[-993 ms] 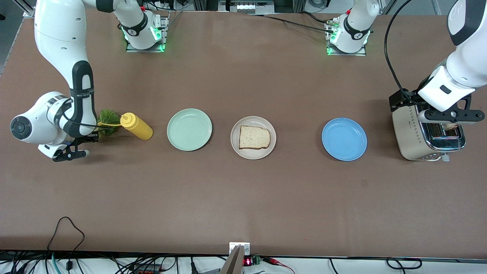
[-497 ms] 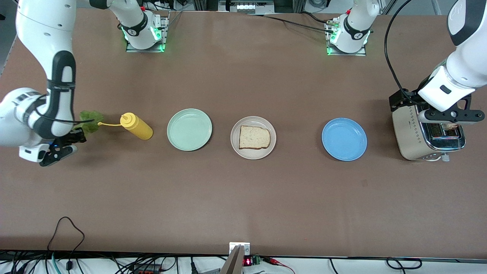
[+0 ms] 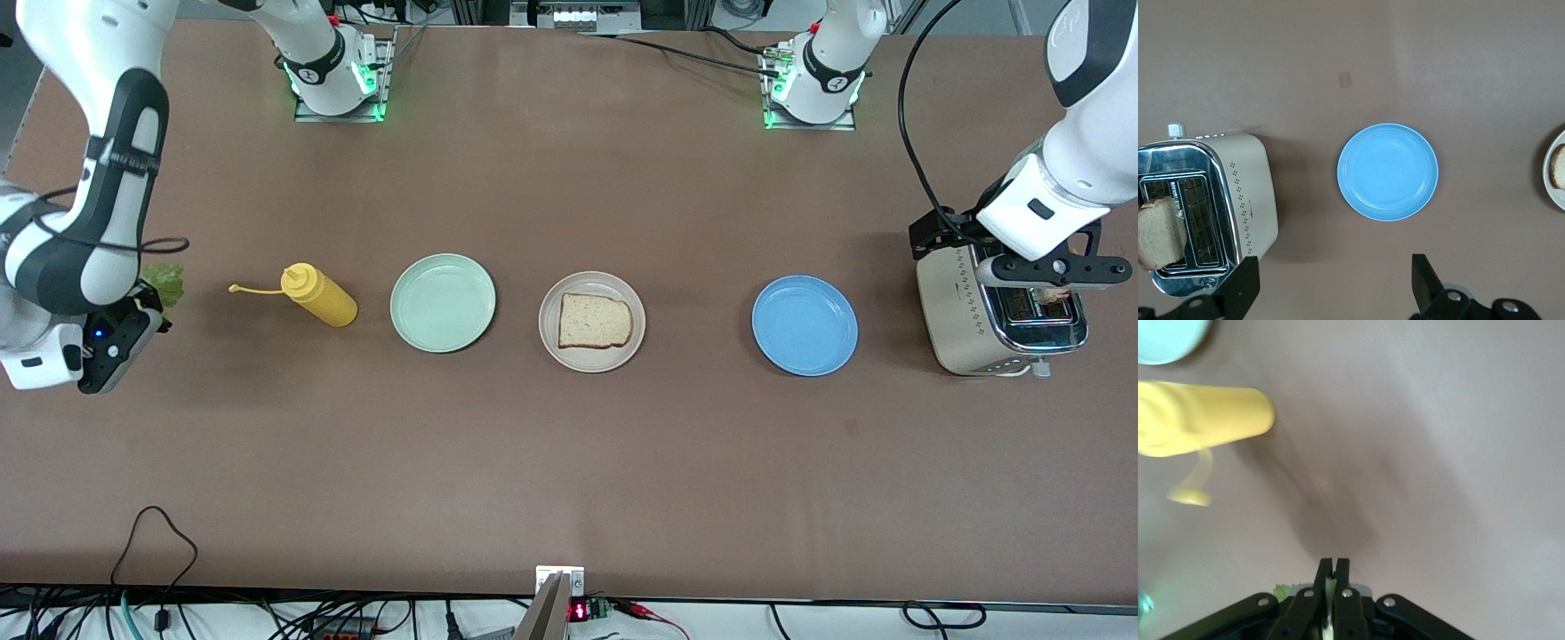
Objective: Make sandwich in beige plate with both arms
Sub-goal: 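Carry the lettuce leaf onto the toast on the beige plate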
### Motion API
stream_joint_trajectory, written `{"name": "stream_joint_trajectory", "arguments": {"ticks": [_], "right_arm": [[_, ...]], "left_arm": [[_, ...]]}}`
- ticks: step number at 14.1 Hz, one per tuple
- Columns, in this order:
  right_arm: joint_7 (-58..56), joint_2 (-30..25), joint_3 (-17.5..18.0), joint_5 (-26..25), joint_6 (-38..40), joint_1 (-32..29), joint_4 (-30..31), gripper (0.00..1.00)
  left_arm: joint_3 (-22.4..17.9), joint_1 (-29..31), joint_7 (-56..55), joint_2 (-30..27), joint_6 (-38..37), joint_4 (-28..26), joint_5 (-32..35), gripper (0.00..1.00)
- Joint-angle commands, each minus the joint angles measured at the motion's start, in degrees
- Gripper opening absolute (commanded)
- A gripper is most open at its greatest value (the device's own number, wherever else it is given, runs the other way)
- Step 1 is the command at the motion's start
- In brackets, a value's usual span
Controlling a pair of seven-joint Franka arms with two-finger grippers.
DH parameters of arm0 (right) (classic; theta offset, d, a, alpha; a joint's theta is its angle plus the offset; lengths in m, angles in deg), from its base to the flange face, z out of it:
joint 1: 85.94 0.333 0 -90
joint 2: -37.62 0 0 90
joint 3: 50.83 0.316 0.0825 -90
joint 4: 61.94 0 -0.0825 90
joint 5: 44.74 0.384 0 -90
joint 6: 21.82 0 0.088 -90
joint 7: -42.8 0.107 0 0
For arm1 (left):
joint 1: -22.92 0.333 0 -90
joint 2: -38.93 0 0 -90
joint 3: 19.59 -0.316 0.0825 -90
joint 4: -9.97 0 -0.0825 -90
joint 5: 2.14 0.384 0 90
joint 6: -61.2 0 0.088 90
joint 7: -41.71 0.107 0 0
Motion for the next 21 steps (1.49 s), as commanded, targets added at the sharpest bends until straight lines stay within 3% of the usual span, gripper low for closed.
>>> {"name": "stream_joint_trajectory", "arguments": {"ticks": [1,6,10,12,15,21], "right_arm": [[-4.9,0.1,-7.2,0.0,5.4,9.1,-3.2,0.00],[-4.9,-6.4,-9.0,2.1,5.8,22.2,-3.2,0.00],[5.8,-6.1,-8.6,9.8,5.0,31.7,-3.2,0.00],[7.5,-4.4,-8.1,11.9,-0.4,36.2,-3.2,0.00],[8.0,-2.2,-2.6,15.4,-6.2,37.1,-3.2,0.00],[11.4,3.5,9.5,18.1,-25.7,37.4,-3.1,0.00]], "left_arm": [[-0.4,-0.2,0.6,-0.3,-1.1,0.6,-0.8,1.00],[-0.4,-0.1,0.6,-0.3,-1.1,0.6,-0.8,1.00],[-0.4,-0.2,0.6,-0.3,-1.1,0.6,-0.8,1.00],[-0.4,-0.2,0.6,-0.3,-1.1,0.6,-0.8,1.00],[-0.4,-0.2,0.6,-0.3,-1.1,0.6,-0.8,1.00],[-0.4,-0.2,0.6,-0.3,-1.1,0.6,-0.8,1.00]]}}
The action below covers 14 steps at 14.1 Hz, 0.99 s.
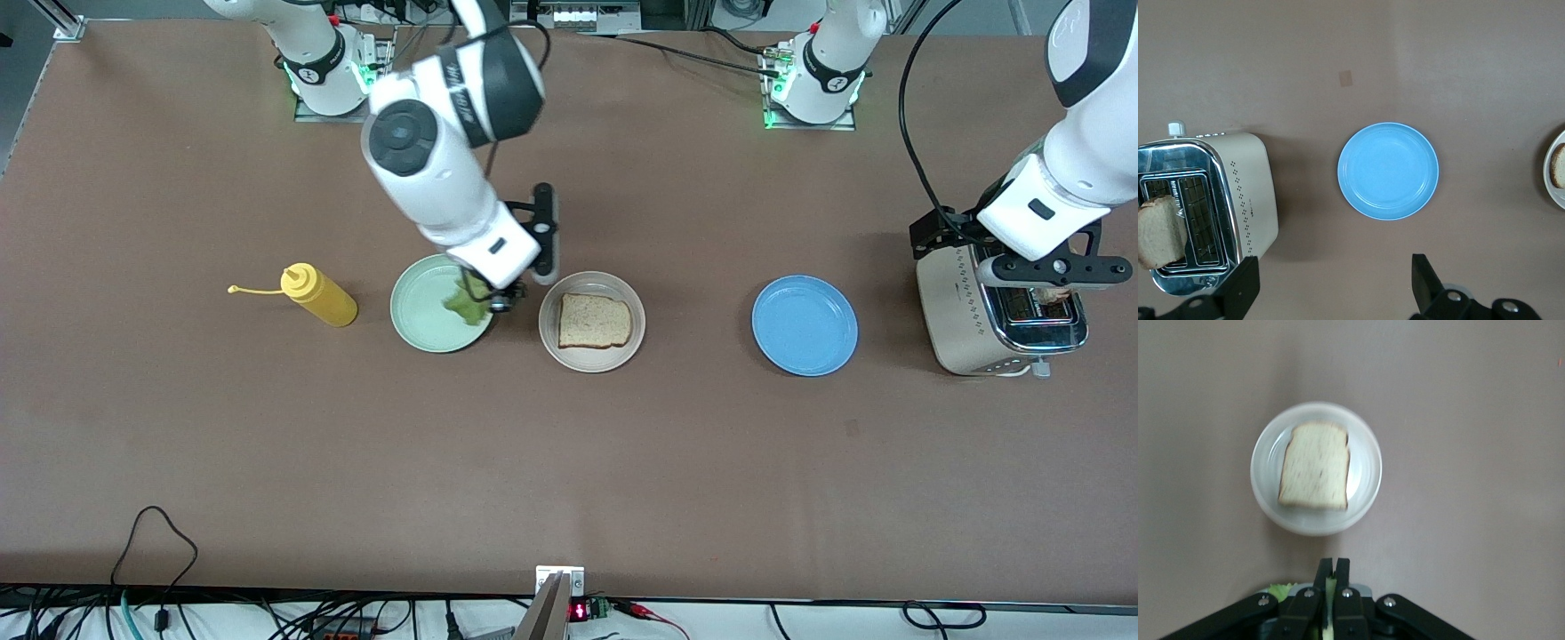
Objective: Make sandwich in beige plate with both arms
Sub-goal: 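Carry the lettuce leaf onto the toast on the beige plate, then release the lettuce and withdraw the right gripper while the left gripper grasps toast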
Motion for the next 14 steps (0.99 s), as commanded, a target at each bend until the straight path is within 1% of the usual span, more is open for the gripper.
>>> {"name": "stream_joint_trajectory", "arguments": {"ticks": [1,3,5,8,11,14], "right_arm": [[2.6,3.0,4.1,1.5,-8.1,-0.2,0.0,0.00],[3.4,5.4,7.8,1.6,-14.4,-1.0,0.3,0.00],[6.0,7.8,9.5,1.4,-17.5,-1.0,0.3,0.00],[8.0,9.9,11.7,1.5,-21.4,-1.0,0.3,0.00],[12.4,11.5,15.0,1.4,-28.1,-1.1,0.3,0.00],[14.6,13.7,17.1,1.5,-33.7,-1.2,0.1,0.00]], "left_arm": [[-0.3,-0.2,0.6,-0.2,-1.0,0.6,-0.8,1.00],[-0.3,-0.2,0.6,-0.3,-1.0,0.6,-0.8,1.00],[-0.3,-0.2,0.6,-0.3,-1.1,0.6,-0.8,1.00],[-0.3,-0.2,0.6,-0.3,-1.1,0.6,-0.8,1.00],[-0.3,-0.2,0.6,-0.3,-1.1,0.6,-0.8,1.00],[-0.3,0.7,0.7,-0.1,-1.1,0.6,-0.8,1.00]]}}
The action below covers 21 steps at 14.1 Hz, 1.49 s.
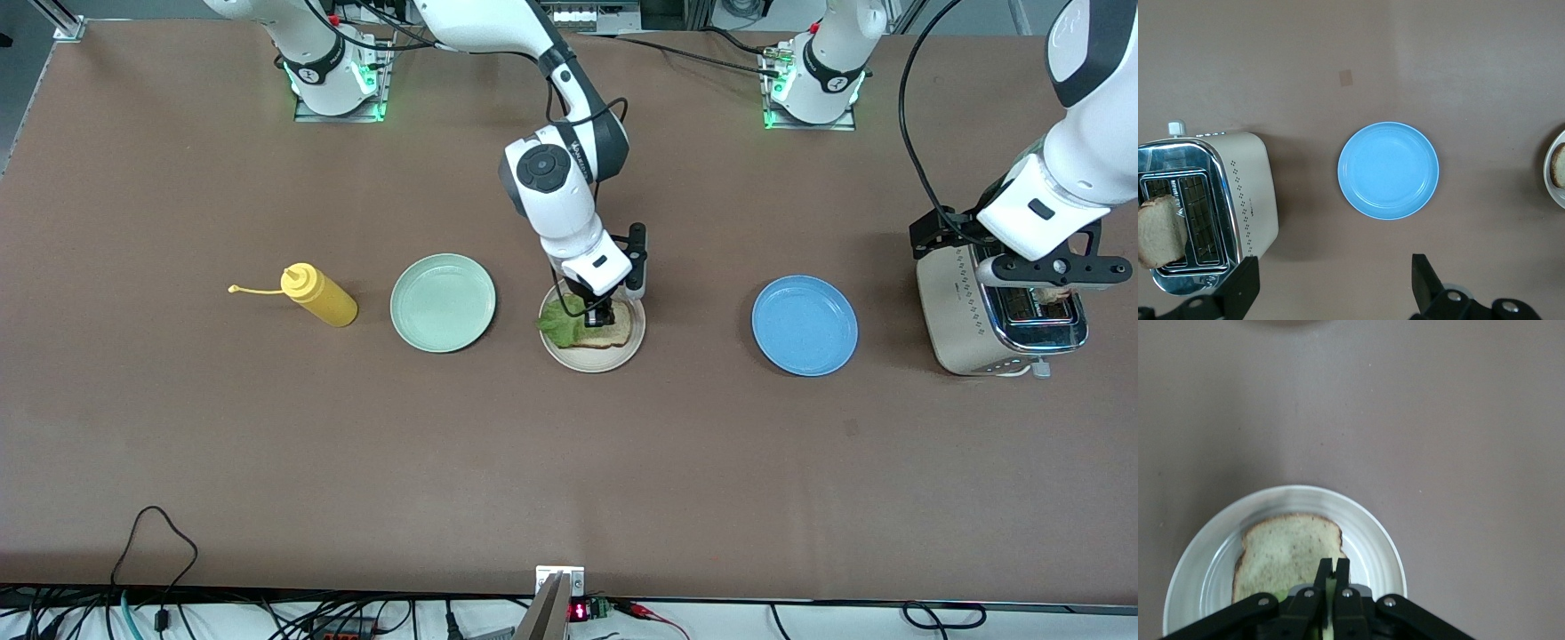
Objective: Make sandwich in beige plate with both arms
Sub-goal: 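Release the lettuce and withdraw the right gripper while the left gripper grasps toast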
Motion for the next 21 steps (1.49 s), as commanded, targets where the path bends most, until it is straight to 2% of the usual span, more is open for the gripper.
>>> {"name": "stream_joint_trajectory", "arguments": {"ticks": [1,2,3,7,9,10,13,17,19,21], "right_arm": [[2.3,1.7,1.6,0.9,-4.6,-0.6,-0.6,0.00],[2.9,1.7,1.6,0.9,-4.9,-0.7,-0.6,0.35],[3.4,1.3,1.6,1.3,-5.0,-0.7,-0.6,0.99],[6.0,-2.0,0.9,5.5,-4.5,-0.2,-0.9,1.00],[12.2,-5.2,-0.9,6.7,-3.1,0.1,-0.2,1.00],[14.9,-6.2,-3.2,6.7,0.1,0.2,-0.2,1.00],[21.7,-10.7,-12.8,6.8,16.5,-0.4,-0.9,1.00],[38.5,-15.6,-16.5,6.6,27.3,-0.1,-3.3,1.00],[45.1,-15.6,-19.3,6.3,32.6,-0.3,-5.9,1.00],[50.2,-15.6,-19.0,5.7,36.2,-3.5,-7.4,1.00]], "left_arm": [[-0.2,0.6,0.7,-0.1,-0.9,0.6,-0.8,1.00],[-0.2,0.7,0.7,0.2,-0.9,0.7,-0.8,1.00],[-0.2,0.7,0.7,0.3,-0.9,0.7,-0.7,1.00],[-0.3,1.8,0.8,0.8,-0.9,0.7,-0.7,1.00],[-0.3,3.8,2.2,1.9,-0.9,0.8,0.0,1.00],[-0.3,5.2,3.8,2.2,-0.9,0.8,0.0,1.00],[-0.3,9.2,6.3,4.5,-0.4,0.9,0.1,1.00],[-0.4,15.6,18.4,7.2,-0.1,0.8,0.7,1.00],[-0.3,16.6,24.5,8.9,0.0,0.8,5.9,1.00],[-0.4,17.2,24.6,11.0,0.5,0.8,10.3,1.00]]}}
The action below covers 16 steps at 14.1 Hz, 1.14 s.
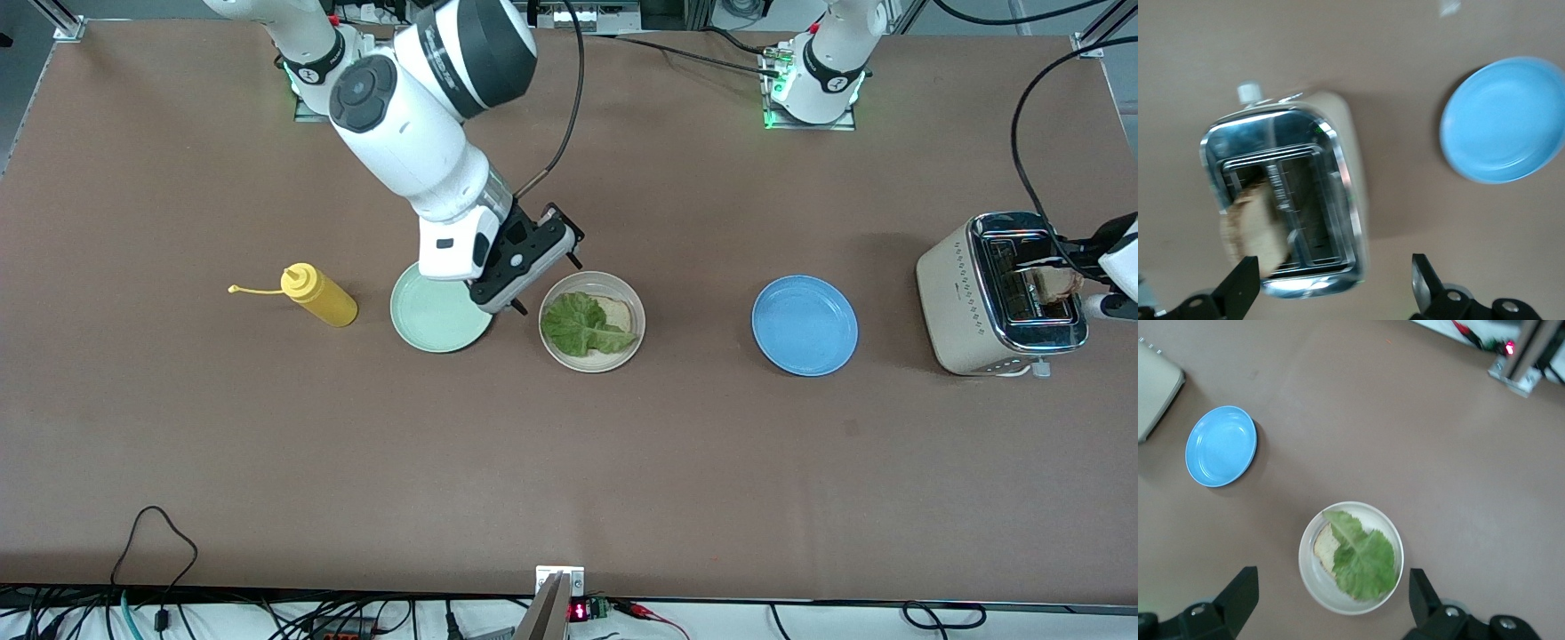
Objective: Make sandwich in beige plate with both arms
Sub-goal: 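Release the lettuce and withdraw the right gripper while the left gripper grasps toast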
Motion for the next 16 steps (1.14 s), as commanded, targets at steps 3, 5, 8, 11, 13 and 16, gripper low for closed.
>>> {"name": "stream_joint_trajectory", "arguments": {"ticks": [3,5,8,11,13,16], "right_arm": [[8.6,0.7,4.4,-4.8,10.3,-11.2,-8.2,1.00],[8.6,-0.1,12.9,-11.5,12.3,-19.1,-11.7,1.00],[8.8,-2.1,25.8,-22.4,12.3,-29.6,-11.9,1.00],[16.2,-5.4,39.7,-32.8,13.6,-41.4,-11.4,1.00],[19.0,-7.5,51.2,-41.3,15.6,-51.3,-11.1,1.00],[23.1,-13.0,61.8,-48.0,16.5,-63.0,-4.8,1.00]], "left_arm": [[0.5,5.5,2.1,4.0,3.8,0.6,4.5,1.00],[0.7,9.8,3.7,5.4,6.8,0.0,4.5,1.00],[0.8,11.2,4.6,6.2,7.4,-1.5,4.2,1.00],[0.9,11.6,5.0,7.8,7.4,-1.5,3.5,0.81],[0.9,12.1,6.2,8.9,7.1,-1.7,2.2,0.65],[0.9,12.8,9.4,9.0,6.7,-2.0,-0.3,0.26]]}}
